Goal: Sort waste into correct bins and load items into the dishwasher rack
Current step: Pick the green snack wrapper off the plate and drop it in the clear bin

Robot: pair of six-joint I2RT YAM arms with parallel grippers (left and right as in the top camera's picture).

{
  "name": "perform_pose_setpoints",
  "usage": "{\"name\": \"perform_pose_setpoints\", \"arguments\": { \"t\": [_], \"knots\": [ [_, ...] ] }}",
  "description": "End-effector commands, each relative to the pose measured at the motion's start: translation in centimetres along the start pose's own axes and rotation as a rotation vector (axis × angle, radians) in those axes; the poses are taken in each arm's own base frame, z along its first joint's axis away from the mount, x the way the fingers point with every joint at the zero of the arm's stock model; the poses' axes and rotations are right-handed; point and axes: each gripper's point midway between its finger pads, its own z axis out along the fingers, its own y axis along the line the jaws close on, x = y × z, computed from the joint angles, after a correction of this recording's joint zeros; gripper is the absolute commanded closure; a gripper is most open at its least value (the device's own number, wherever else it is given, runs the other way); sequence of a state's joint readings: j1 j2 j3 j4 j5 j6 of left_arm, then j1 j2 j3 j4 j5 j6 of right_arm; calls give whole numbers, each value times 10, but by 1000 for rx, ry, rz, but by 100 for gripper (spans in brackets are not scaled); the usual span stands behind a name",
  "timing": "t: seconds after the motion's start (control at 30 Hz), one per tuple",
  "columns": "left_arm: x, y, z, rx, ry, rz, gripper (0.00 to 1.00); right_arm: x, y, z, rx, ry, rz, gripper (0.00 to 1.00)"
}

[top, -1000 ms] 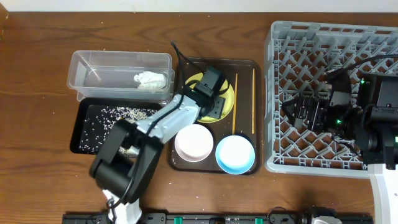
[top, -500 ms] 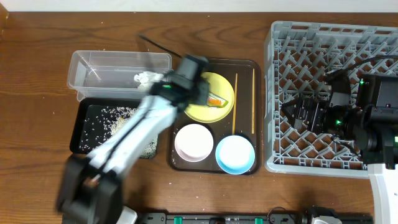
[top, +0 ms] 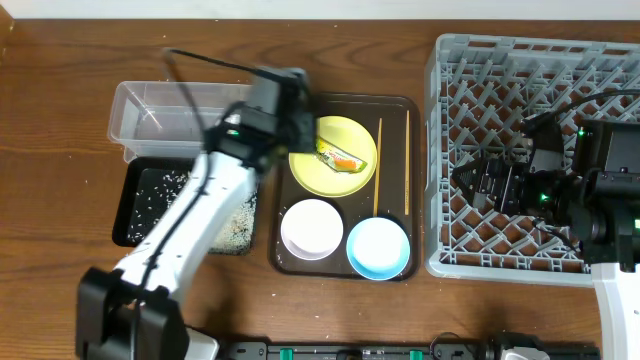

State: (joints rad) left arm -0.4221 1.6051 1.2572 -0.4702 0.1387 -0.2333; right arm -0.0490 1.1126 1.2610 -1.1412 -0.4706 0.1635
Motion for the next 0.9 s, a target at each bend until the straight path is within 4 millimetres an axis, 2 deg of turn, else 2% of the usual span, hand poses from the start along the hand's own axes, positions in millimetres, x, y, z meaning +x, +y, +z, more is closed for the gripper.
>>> {"name": "perform_pose_setpoints", "arguments": {
  "t": [0.0, 0.07, 0.13, 0.2, 0.33, 0.4, 0.57, 0.67, 0.73, 0.77, 0.87],
  "knots": [
    [27, -8, 29, -62, 77, 64, 32, 4, 2, 4, -3, 20, -23, 1],
    [45, -10, 50, -82, 136, 12, 31, 4, 2, 4, -2, 21, -23, 1],
    [63, -7, 69, -115, 190, -131, 31, 4, 0, 4, 6, 21, -22, 1],
    [73, -3, 84, -137, 212, -261, 31, 4, -3, 4, 23, 21, -21, 1],
    [75, -11, 104, -99, 214, -386, 32, 5, -6, 4, 40, 22, -19, 1],
    [78, -12, 109, -95, 223, -440, 35, 5, -6, 4, 45, 21, -19, 1],
    [94, -7, 123, -124, 266, -507, 50, 5, -7, 4, 46, 21, -20, 1],
    [104, -7, 127, -127, 300, -509, 72, 5, -7, 4, 46, 21, -20, 1],
    [106, -5, 128, -129, 309, -481, 81, 5, -7, 4, 46, 21, -20, 1],
    [105, -6, 127, -120, 309, -434, 91, 5, -7, 4, 46, 21, -20, 1],
    [101, -7, 117, -107, 313, -340, 94, 5, -7, 4, 46, 21, -20, 1]
  ]
}}
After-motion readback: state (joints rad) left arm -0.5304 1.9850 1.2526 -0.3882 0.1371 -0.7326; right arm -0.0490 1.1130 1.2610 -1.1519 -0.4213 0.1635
